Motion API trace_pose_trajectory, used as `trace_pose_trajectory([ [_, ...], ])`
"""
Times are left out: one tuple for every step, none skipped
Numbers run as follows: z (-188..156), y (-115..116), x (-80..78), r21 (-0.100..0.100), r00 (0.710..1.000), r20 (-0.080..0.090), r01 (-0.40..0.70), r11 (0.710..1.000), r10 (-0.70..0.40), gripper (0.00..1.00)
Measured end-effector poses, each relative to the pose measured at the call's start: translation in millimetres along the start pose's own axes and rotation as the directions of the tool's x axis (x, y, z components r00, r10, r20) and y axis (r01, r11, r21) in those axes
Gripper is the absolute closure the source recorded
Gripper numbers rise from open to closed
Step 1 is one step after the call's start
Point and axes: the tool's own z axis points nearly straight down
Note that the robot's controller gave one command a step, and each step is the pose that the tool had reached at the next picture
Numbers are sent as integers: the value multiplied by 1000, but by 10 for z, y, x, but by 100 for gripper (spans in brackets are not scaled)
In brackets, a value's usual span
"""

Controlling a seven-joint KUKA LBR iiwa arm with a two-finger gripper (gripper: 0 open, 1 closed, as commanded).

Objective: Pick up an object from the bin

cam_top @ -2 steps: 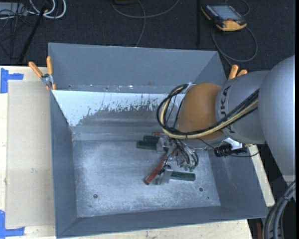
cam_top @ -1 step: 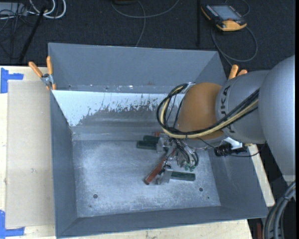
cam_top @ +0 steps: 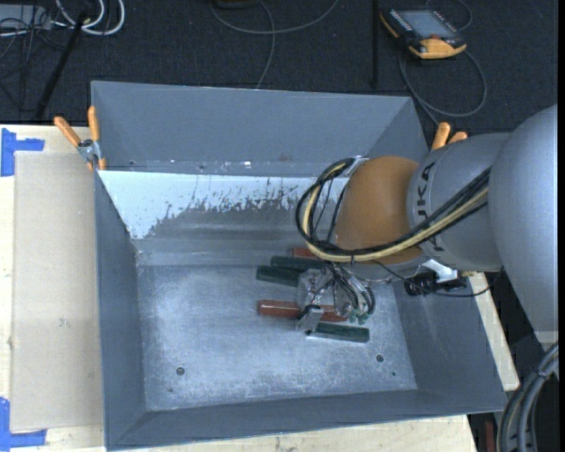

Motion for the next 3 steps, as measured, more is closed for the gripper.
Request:
trace_pose_trajectory([
  [-477, 1, -13, -1, 1000, 2, 4, 1000, -4, 100],
  [-701, 3, -21, 0, 1000, 1, 8, 1000, -8, 100],
  [-1207, 4, -36, -1, 1000, 3, 14, 1000, -14, 100],
])
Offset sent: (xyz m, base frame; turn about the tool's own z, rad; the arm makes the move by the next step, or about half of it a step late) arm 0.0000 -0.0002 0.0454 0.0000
